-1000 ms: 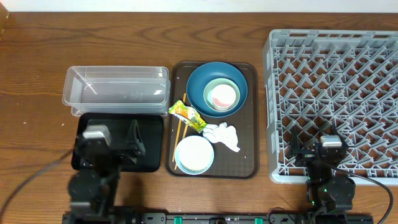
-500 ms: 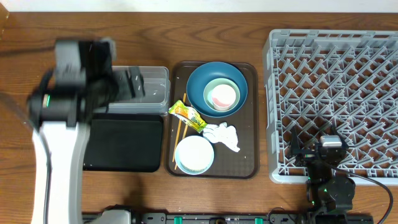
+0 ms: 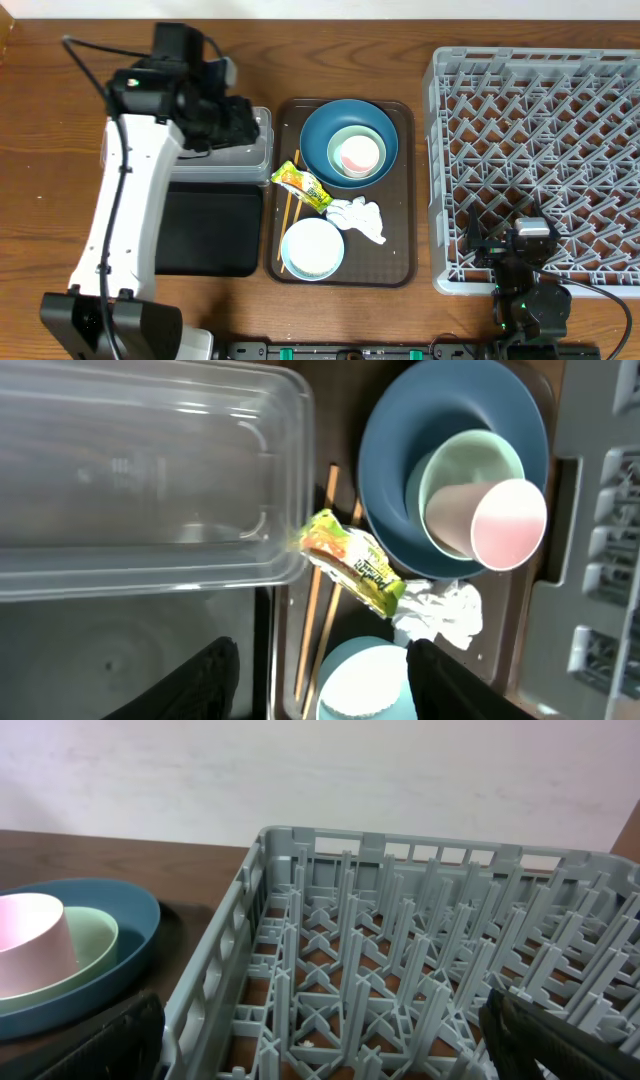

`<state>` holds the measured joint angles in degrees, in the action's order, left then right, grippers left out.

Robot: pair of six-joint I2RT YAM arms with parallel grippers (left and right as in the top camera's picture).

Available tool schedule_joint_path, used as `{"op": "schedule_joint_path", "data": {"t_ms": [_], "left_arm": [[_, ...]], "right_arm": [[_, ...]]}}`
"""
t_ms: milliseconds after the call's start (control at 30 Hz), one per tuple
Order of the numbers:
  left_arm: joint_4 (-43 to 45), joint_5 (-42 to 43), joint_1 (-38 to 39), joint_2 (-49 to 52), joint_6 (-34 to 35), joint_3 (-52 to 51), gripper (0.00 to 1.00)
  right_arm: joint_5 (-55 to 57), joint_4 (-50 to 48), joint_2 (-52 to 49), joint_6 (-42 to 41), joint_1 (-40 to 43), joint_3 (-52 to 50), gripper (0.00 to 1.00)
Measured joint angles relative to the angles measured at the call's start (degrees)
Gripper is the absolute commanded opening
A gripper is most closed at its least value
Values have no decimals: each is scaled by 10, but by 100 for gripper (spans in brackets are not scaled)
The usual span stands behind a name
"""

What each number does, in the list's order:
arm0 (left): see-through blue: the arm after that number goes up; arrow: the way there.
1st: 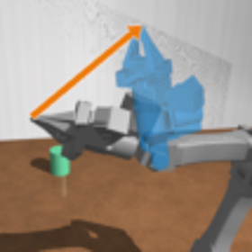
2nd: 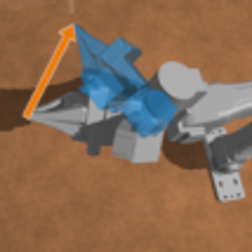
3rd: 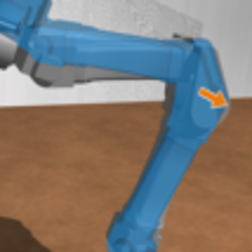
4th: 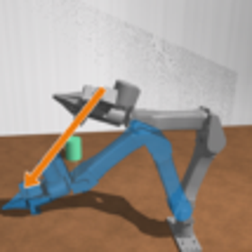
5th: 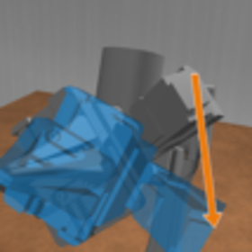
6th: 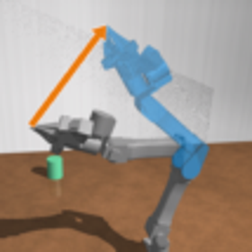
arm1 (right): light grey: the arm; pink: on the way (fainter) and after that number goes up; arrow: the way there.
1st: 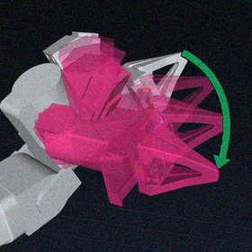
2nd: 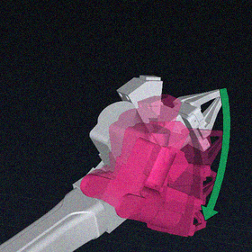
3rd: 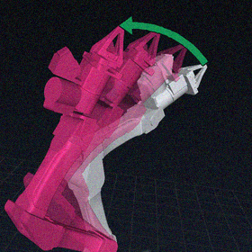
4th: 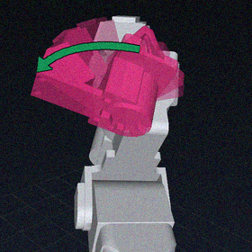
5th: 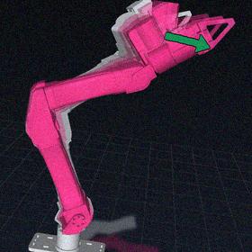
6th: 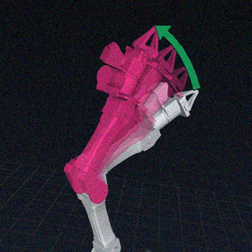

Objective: Sort waste into correct bins and load items into the dishwasher rack
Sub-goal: 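Raise the left arm and move the gripper over the brown tray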

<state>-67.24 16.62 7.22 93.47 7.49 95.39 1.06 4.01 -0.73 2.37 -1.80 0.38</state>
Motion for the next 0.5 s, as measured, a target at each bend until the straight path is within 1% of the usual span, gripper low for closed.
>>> {"op": "schedule_joint_path", "data": {"t_ms": [133, 233, 333, 500], "left_arm": [[17, -72, 49, 0, 0, 0, 57], [37, -130, 64, 0, 0, 0, 57], [56, -158, 53, 0, 10, 0, 57], [73, -182, 8, -2, 33, 0, 57]], "right_arm": [[0, 0, 0, 0, 0, 0, 99], [0, 0, 0, 0, 0, 0, 99], [0, 0, 0, 0, 0, 0, 99], [0, 0, 0, 0, 0, 0, 99]]}}
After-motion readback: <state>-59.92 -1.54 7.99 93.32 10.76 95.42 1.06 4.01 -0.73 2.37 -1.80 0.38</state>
